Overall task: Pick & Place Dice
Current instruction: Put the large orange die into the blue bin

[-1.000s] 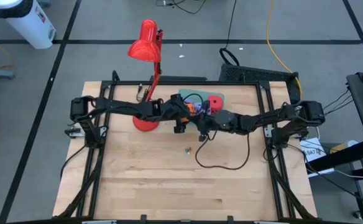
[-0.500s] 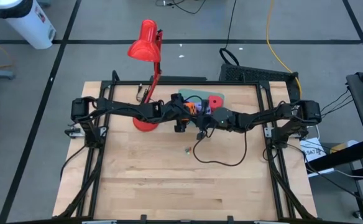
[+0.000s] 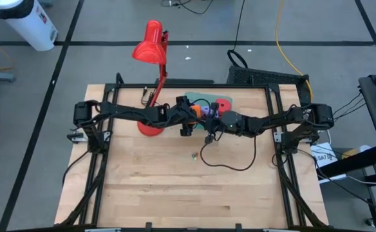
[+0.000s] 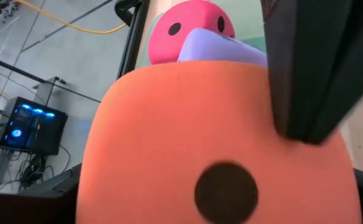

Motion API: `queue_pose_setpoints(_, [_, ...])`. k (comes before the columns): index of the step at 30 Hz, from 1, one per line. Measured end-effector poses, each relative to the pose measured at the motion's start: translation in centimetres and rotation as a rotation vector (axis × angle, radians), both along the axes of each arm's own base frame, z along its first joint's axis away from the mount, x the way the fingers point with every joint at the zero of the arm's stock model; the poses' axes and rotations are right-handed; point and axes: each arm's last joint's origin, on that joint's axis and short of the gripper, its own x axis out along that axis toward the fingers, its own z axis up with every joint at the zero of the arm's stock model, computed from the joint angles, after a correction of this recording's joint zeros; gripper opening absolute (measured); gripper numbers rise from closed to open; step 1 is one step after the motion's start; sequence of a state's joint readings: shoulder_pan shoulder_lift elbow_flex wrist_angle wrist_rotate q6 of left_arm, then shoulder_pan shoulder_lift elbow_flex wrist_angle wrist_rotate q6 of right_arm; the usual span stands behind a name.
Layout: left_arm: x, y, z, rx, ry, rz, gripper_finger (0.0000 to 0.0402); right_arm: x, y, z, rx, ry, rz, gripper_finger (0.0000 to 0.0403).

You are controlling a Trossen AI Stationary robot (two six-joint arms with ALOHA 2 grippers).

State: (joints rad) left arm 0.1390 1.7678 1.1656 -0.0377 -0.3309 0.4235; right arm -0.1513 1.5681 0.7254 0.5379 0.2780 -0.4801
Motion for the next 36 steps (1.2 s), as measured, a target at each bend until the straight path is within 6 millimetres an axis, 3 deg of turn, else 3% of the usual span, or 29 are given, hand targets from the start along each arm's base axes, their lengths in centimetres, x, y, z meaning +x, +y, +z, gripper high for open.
queue_pose_setpoints(10, [-0.4,-0.7,0.2,0.016,0.035,0.015,0.0399,-0.3,-0.2,-0.4,-0.002,0.033,-0.069,0.0000])
queue_pose_setpoints(15, [-0.5,-2.2,3.0,-0.008,-0.083,-0.058,0.0399,-0.8,-0.6,-1.5,-0.001,0.118,-0.128,0.0000])
queue_pose_setpoints(18, [-0.9,-2.7,3.4,0.015,-0.072,-0.062,0.0399,-0.6,-0.8,-0.7,0.007,0.057,-0.137,0.0000])
queue_pose_setpoints(22, [-1.5,-2.9,4.2,0.024,-0.078,-0.054,0.0399,-0.6,-0.7,-1.1,0.012,0.069,-0.129,0.0000])
queue_pose_setpoints(31, [-2.1,-2.0,3.7,-0.013,-0.027,-0.007,0.0399,-0.4,-0.6,-0.5,0.007,0.018,-0.113,0.0000])
queue_pose_setpoints(36, [-2.5,0.4,3.3,-0.054,-0.007,0.071,0.0399,-0.3,-0.5,-0.4,0.008,0.012,-0.108,0.0000])
